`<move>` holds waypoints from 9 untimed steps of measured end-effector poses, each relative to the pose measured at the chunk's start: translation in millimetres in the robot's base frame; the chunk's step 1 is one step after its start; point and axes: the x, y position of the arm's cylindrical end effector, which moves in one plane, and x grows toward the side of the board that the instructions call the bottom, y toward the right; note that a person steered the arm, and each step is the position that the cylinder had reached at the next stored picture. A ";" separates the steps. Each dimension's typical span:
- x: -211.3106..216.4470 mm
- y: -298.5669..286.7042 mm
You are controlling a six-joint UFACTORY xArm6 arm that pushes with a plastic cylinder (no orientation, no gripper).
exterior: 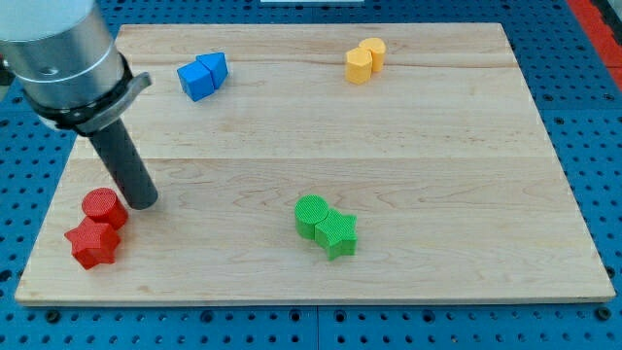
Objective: Push the green star towards the center right
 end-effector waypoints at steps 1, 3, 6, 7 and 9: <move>-24.8 15.7; -17.7 20.5; 61.7 136.3; 61.7 159.6; 59.5 203.2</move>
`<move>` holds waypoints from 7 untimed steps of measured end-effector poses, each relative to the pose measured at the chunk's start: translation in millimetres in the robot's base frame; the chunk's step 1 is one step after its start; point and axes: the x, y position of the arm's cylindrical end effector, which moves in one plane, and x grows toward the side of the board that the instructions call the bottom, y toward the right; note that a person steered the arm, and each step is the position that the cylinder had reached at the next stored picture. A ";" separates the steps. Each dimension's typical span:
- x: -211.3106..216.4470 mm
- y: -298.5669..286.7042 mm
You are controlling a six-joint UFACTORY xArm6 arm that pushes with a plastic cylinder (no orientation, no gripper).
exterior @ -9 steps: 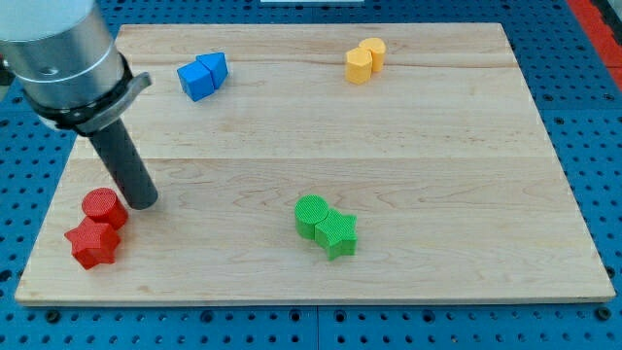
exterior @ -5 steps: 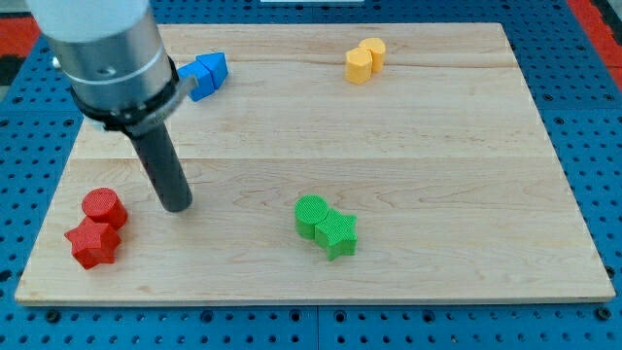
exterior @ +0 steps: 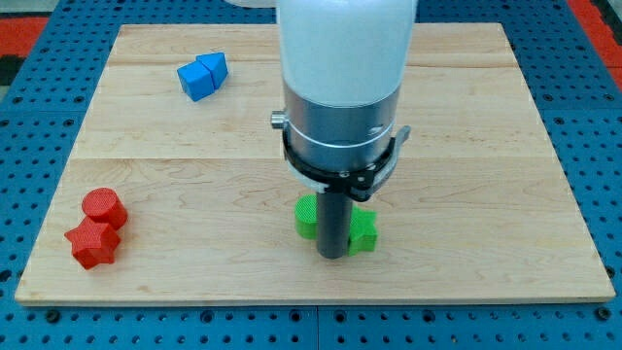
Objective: Push the green star towards the center right
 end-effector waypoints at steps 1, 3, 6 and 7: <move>-3.0 7.5; -22.3 26.2; -62.2 40.8; -58.0 39.7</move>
